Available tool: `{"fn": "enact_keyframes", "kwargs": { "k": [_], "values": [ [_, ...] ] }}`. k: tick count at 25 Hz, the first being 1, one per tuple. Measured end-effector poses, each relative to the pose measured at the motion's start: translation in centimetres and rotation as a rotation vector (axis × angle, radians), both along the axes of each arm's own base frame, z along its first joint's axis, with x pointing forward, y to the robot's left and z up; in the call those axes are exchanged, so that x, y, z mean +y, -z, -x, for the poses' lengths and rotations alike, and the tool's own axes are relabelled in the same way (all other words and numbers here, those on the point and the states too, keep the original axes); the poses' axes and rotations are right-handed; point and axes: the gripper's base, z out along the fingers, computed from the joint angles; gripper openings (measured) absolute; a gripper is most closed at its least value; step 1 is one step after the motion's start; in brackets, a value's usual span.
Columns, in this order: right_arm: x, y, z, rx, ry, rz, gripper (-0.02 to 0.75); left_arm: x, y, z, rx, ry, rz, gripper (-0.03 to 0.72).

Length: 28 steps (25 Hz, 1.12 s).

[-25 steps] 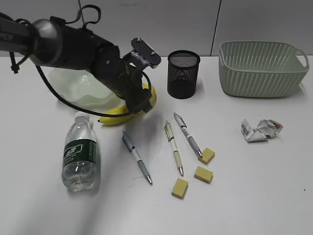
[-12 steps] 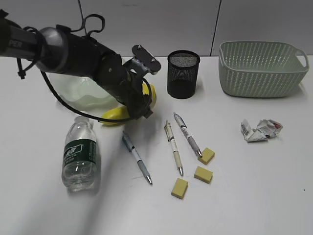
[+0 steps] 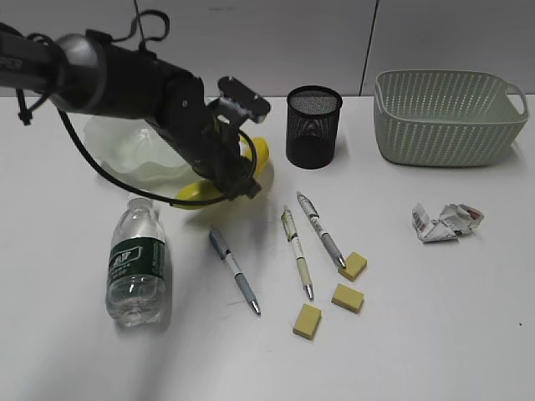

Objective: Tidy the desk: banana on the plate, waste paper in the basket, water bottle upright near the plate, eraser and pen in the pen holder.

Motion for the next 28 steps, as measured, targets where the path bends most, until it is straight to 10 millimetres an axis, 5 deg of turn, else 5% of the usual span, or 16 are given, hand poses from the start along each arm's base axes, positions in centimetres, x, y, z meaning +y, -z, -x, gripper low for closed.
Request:
{"fn": "enact_keyframes", "kwargs": {
  "k": [7,10,16,21,28],
  "values": [
    [0.0,0.0,0.0,0.0,0.0,0.0,0.267,0.3,-9.9,0.6,-0.196,-0.054,0.24,0.335],
    [0.0,0.0,0.0,0.0,0.0,0.0,0.267,2.2,-11.7,-0.7,-0.293,-0.082,0.261,0.335],
    [0.0,0.0,0.0,0.0,0.0,0.0,0.267,7.2,-7.4,-5.2,-0.326,-0.207,0.229,0.335],
    [0.0,0.0,0.0,0.0,0.0,0.0,0.267,7.4,-3.3,-6.0,-0.262,-0.218,0.191,0.335],
    [0.0,0.0,0.0,0.0,0.0,0.0,0.267,7.6,-2.3,-5.7,-0.195,-0.221,0.152,0.379]
  ]
}}
